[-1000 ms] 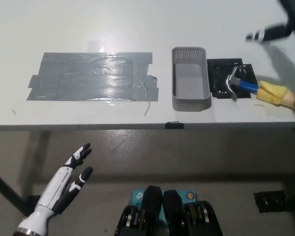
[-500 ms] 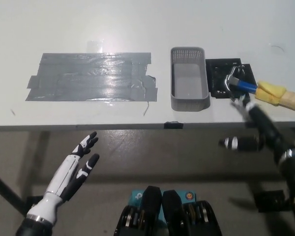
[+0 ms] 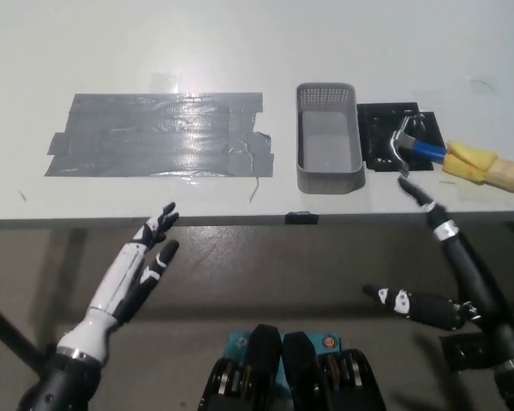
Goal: The robot picks the hammer with right hand and hits the black area on the desk and places it back.
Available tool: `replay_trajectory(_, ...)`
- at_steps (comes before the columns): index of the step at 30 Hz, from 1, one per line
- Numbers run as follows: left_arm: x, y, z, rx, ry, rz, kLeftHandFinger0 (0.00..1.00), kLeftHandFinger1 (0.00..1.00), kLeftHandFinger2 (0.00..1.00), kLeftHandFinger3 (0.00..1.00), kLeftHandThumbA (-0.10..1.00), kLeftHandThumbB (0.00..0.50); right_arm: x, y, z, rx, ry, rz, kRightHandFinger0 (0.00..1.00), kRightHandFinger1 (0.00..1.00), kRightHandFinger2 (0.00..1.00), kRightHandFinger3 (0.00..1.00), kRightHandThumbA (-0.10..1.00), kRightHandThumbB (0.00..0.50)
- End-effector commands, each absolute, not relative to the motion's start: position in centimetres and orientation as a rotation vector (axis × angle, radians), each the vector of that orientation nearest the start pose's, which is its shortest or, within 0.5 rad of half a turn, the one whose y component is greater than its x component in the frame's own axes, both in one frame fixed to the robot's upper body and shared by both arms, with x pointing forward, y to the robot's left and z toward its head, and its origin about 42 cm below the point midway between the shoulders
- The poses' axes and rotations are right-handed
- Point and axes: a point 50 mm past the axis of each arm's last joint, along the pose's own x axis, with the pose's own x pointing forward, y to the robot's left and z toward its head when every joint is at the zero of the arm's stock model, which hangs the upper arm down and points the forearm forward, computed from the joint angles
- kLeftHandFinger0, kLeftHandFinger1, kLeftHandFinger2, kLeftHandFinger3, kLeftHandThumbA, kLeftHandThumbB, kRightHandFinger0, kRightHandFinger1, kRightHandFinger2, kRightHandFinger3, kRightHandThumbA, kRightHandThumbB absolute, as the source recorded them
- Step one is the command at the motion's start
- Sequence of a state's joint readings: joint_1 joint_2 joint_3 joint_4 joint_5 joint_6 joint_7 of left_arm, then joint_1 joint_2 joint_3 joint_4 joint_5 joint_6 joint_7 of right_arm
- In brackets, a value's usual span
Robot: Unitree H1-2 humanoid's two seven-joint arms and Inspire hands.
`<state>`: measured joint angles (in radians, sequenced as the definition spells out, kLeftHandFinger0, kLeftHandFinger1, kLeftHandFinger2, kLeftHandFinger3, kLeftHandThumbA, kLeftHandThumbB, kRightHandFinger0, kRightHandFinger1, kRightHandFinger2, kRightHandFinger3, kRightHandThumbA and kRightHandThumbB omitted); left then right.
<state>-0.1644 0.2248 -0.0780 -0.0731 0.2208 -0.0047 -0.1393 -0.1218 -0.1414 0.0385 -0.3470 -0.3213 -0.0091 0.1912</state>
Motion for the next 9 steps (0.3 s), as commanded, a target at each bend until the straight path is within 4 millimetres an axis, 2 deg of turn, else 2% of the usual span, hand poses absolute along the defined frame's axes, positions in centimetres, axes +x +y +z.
replay_trajectory(1,33.7,24.3,18.6,0.398,-0.288,-0.202,1.00,1.00,1.00,1.00,1.00,0.111,29.5,-22.9,22.4,-0.409,-0.633,0.033,1.00,1.00,1.00,1.00,1.00,0.311)
replay_trajectory(3,33.7,24.3,18.6,0.397,-0.288,-0.203,1.00,1.00,1.00,1.00,1.00,0.111,29.6,-22.9,22.4,-0.408,-0.638,0.031,1.00,1.00,1.00,1.00,1.00,0.310)
replay_trajectory(4,32.8,24.5,18.0,0.400,-0.268,-0.198,1.00,1.00,1.00,1.00,1.00,0.110,31.0,-22.7,18.4,-0.355,-0.473,0.058,1.00,1.00,1.00,1.00,1.00,0.319)
replay_trajectory(6,32.3,24.8,17.9,0.397,-0.260,-0.192,1.00,1.00,1.00,1.00,1.00,0.107,31.3,-22.6,17.5,-0.344,-0.437,0.078,1.00,1.00,1.00,1.00,1.00,0.298)
replay_trajectory(9,32.3,24.8,17.9,0.396,-0.260,-0.192,1.00,1.00,1.00,1.00,1.00,0.105,31.3,-22.6,17.4,-0.342,-0.441,0.077,1.00,1.00,1.00,1.00,1.00,0.297)
